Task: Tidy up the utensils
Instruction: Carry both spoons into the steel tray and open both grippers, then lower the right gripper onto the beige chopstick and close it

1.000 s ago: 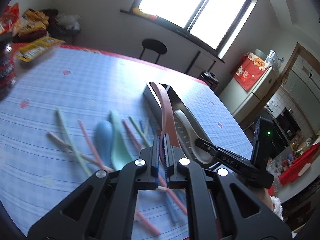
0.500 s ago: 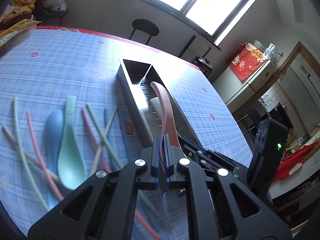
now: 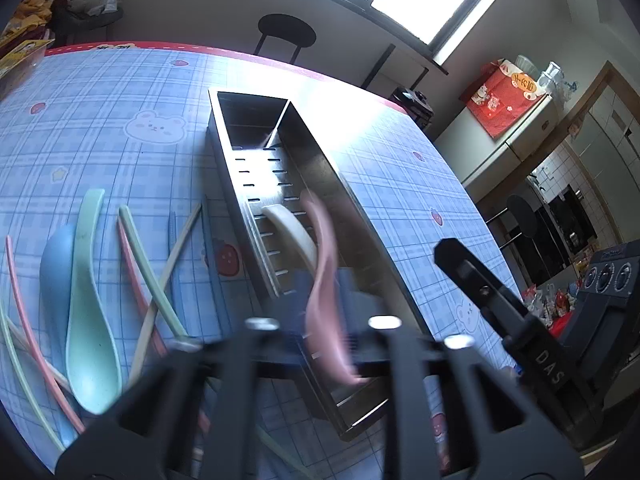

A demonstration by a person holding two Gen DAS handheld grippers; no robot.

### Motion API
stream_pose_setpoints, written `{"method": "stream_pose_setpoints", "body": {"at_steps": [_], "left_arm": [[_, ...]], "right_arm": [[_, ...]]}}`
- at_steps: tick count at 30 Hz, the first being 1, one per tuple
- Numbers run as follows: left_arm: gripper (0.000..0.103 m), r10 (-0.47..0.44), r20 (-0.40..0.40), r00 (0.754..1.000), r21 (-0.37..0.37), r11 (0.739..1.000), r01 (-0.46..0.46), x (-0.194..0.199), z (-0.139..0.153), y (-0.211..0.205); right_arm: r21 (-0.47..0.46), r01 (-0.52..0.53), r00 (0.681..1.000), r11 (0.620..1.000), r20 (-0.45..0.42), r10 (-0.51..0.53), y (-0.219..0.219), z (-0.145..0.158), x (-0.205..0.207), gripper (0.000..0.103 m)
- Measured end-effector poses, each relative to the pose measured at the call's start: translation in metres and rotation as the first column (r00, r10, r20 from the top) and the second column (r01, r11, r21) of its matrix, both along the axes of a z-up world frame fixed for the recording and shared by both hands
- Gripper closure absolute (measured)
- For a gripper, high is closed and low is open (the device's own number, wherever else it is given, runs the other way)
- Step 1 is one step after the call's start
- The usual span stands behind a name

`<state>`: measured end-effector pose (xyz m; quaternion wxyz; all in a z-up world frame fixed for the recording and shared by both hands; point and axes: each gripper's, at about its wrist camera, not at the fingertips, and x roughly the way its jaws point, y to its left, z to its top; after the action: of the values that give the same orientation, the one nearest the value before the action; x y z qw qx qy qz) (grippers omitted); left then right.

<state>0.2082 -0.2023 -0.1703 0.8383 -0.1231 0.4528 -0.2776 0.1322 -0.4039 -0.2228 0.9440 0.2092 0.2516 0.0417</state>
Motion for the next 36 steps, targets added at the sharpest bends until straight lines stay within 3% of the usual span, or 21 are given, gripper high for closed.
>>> {"method": "stream_pose_setpoints", "body": {"at_steps": [2,7,13,17,21,27,31,33,36], "left_arm": [[0.047,0.033,0.032,0.999,-0.036,0.999,-0.032,-0.001,0.013,0.013],[0.030,0.082,0.180,0.980,-0.044,0.996,-0.075,-0.021,0.060,0.057],[0.029,0.150,0.339,0.929,0.051,0.983,-0.178,-0.062,0.095,0.137],[0.029,0.162,0.371,0.914,0.132,0.965,-0.225,-0.084,0.094,0.179],[0.032,0.146,0.358,0.922,0.188,0.956,-0.225,-0.099,0.079,0.205],[0.050,0.166,0.216,0.962,0.126,0.973,-0.196,-0.085,0.044,0.214],[0.055,0.164,0.115,0.980,0.093,0.980,-0.175,-0.072,0.019,0.209],[0.060,0.165,0.095,0.982,0.091,0.981,-0.174,-0.068,0.012,0.206],[0.061,0.166,0.098,0.981,0.088,0.981,-0.174,-0.068,0.008,0.206]], "right_arm": [[0.020,0.015,1.000,1.000,0.005,-0.016,-0.008,0.000,-0.001,0.044],[0.059,-0.029,0.997,0.998,0.071,0.025,-0.006,0.004,-0.005,0.039],[0.034,-0.083,0.992,0.996,0.093,0.079,0.017,0.008,-0.009,0.039],[0.011,-0.119,0.988,0.993,0.098,0.118,0.038,0.016,-0.020,0.039],[-0.025,-0.165,0.984,0.986,0.062,0.166,0.065,0.016,-0.030,0.041],[-0.048,-0.251,0.968,0.967,0.001,0.251,0.107,0.011,-0.032,0.059],[-0.057,-0.316,0.948,0.947,-0.054,0.313,0.137,0.006,-0.025,0.070],[-0.059,-0.334,0.940,0.941,-0.091,0.328,0.149,0.002,-0.021,0.078],[-0.062,-0.352,0.930,0.934,-0.141,0.341,0.167,-0.004,-0.013,0.080]]}}
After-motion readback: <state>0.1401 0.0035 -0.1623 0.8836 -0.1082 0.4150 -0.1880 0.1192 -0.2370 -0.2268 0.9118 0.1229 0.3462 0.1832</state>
